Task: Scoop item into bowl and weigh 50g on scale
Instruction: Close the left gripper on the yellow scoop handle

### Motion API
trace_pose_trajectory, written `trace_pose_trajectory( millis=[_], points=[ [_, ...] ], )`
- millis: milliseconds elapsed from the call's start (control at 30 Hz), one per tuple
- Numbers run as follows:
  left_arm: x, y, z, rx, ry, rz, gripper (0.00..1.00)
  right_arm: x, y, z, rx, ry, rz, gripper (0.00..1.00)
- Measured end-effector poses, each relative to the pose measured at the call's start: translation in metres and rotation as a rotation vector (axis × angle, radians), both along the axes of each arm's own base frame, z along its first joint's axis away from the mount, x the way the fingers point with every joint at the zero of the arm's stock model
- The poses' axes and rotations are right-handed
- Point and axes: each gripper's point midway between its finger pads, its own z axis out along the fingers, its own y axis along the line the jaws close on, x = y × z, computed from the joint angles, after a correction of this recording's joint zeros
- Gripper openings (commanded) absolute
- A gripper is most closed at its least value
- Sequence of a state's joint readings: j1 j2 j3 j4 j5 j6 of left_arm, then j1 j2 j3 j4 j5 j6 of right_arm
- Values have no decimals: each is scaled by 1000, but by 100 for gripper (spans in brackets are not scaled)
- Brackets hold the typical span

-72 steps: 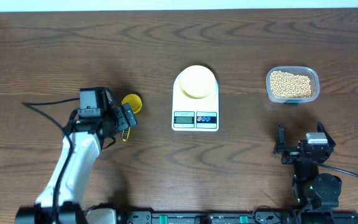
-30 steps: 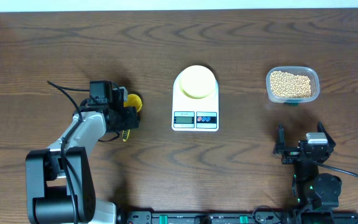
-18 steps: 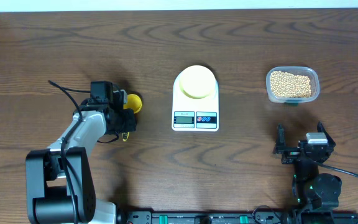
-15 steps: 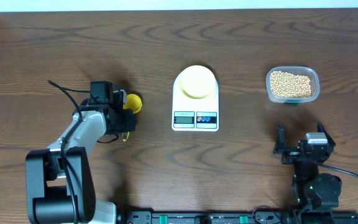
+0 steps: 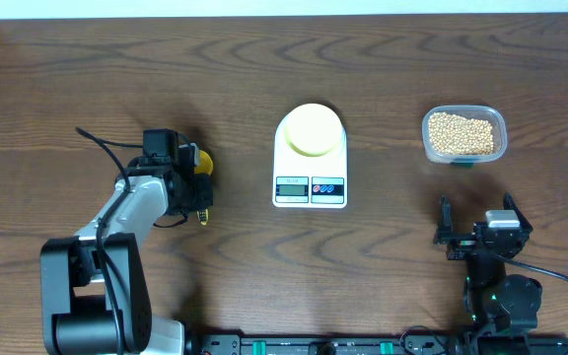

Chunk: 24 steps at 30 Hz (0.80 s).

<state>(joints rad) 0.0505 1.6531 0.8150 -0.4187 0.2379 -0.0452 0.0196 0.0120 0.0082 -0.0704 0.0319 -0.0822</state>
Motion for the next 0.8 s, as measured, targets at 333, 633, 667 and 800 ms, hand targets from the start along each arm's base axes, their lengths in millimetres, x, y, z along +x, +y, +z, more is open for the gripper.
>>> trace_pose_trajectory(
  millis=[333,633,667,800],
  points=[
    [-2,-15,2,-92,2,-16,13,0,0,0,0,0,0,99],
    [-16,-30,9,-175,13,-29,13,0,0,0,0,0,0,99],
    [-15,-31,11,-178,3,-30,13,0,0,0,0,0,0,99],
    [-13,-31,17,-180,-17,-33,13,0,0,0,0,0,0,99]
  ],
)
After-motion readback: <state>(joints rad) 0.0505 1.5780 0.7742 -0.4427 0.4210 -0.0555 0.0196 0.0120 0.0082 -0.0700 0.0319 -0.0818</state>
